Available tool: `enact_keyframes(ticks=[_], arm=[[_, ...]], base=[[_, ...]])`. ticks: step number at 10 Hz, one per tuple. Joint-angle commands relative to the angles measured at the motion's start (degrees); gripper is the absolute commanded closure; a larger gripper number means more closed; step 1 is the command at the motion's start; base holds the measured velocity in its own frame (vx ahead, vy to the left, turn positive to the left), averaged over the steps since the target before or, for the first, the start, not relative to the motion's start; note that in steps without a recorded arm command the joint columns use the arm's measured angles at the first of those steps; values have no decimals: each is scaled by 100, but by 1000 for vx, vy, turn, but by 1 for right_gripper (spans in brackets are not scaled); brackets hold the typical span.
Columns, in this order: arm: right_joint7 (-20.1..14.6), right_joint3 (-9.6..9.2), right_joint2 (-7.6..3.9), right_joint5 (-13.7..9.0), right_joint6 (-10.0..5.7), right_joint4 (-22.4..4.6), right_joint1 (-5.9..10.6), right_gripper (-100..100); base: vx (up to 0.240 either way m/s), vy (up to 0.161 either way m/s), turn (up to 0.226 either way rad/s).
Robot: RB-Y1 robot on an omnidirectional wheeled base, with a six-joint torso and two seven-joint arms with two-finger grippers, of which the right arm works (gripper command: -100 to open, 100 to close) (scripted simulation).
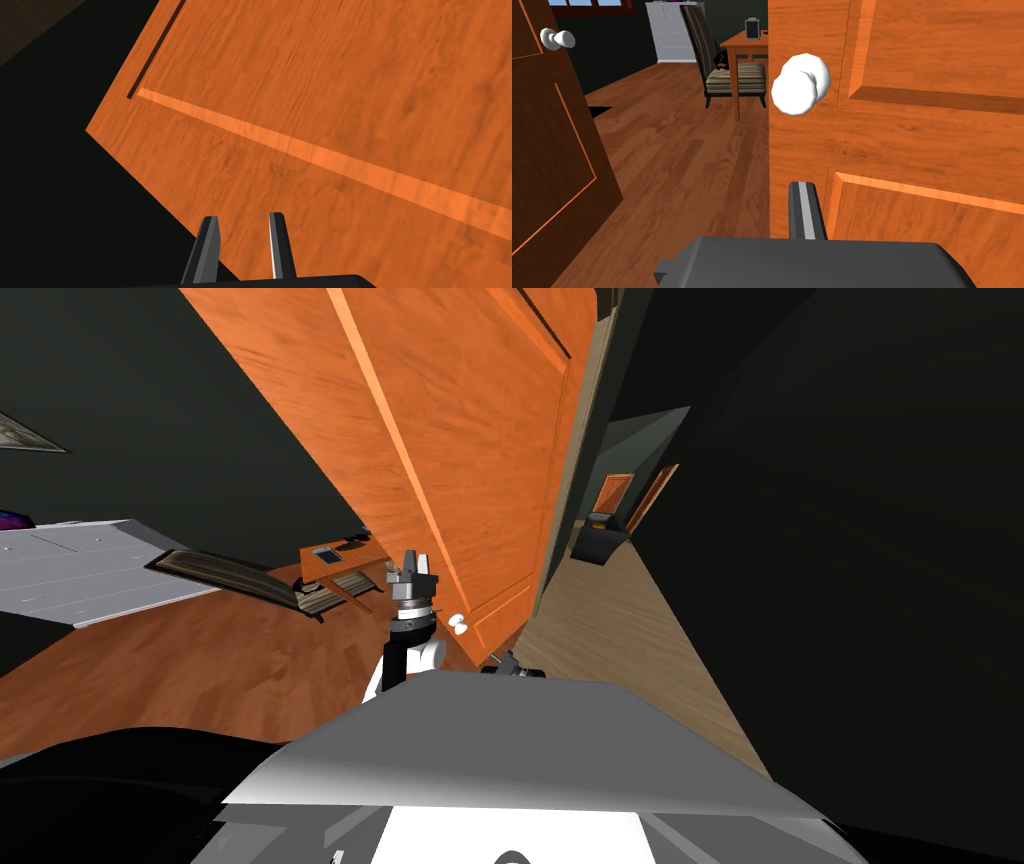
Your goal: Push the door open
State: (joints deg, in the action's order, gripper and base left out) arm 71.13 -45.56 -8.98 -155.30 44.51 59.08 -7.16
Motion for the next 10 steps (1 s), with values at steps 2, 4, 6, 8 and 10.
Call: enact_keyframes(ticks=[2, 4, 6, 8, 10], arm=[[0, 0, 0, 0, 0, 0, 0, 100], [211, 113, -3, -291, -23, 39, -76, -100], [389, 209, -5, -537, -42, 72, -140, -100], [545, 293, -6, -752, -59, 102, -196, -100], [560, 304, -18, -786, -61, 124, -215, -100]], base=[[-3, -4, 0], [-37, 166, -156], [-60, 231, -155], [-54, 202, -121], [-38, 133, -81]])
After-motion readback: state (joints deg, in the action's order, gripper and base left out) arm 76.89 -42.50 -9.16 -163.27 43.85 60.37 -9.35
